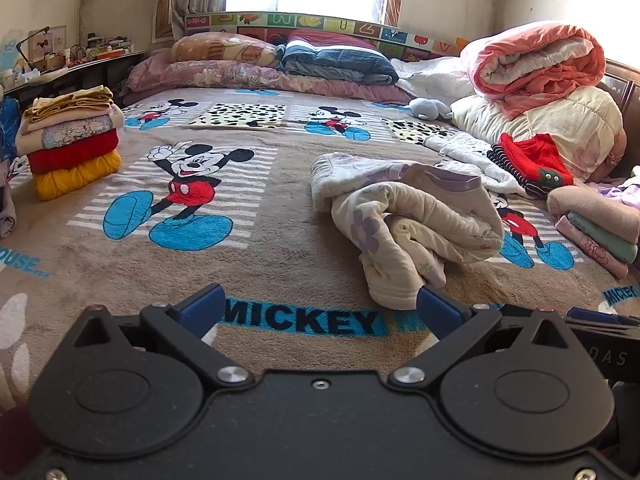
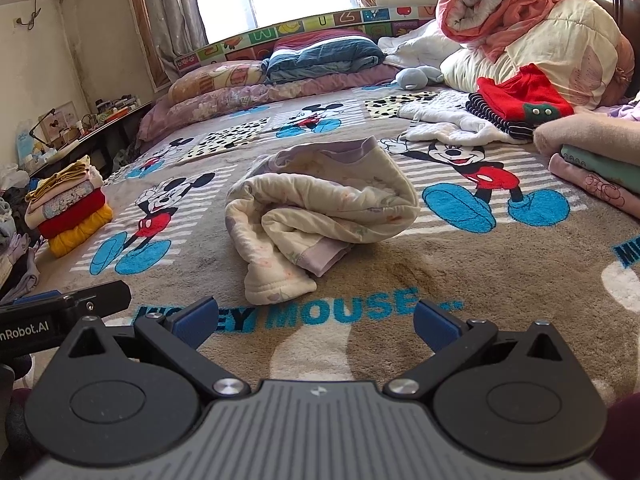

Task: Fold clothes
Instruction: 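Move both grippers toward the cream floral garment on the bed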

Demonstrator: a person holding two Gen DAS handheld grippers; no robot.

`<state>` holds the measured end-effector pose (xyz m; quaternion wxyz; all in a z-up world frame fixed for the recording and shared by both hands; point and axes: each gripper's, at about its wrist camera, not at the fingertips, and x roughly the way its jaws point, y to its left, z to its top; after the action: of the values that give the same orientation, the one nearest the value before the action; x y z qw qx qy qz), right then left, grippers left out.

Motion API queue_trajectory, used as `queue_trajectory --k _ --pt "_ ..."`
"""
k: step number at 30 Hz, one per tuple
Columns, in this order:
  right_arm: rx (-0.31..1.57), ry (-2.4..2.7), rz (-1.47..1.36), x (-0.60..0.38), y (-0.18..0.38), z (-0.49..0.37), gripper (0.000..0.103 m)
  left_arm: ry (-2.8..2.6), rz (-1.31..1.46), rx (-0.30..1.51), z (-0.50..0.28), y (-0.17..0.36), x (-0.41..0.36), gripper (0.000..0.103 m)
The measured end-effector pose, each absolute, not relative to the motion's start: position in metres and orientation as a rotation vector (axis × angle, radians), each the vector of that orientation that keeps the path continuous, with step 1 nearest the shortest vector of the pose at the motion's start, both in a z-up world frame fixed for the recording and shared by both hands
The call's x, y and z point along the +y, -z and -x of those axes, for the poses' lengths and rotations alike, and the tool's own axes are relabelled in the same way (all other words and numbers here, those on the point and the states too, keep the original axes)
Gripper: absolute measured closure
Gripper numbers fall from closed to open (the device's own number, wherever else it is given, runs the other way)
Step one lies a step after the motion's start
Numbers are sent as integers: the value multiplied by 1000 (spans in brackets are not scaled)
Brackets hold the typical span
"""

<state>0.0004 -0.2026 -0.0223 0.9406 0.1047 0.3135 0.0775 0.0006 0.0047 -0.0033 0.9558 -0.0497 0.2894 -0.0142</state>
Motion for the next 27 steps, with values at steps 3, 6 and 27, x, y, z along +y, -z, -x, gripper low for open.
queue_trajectory --k 3,6,27 --pt "641 -161 -212 -202 22 -3 0 34 109 586 -1 4 5 0" --pt "639 -160 -210 -201 23 -2 0 38 113 586 -1 5 5 0" --pt "652 -165 -210 -201 28 -5 0 52 140 584 -3 8 9 0"
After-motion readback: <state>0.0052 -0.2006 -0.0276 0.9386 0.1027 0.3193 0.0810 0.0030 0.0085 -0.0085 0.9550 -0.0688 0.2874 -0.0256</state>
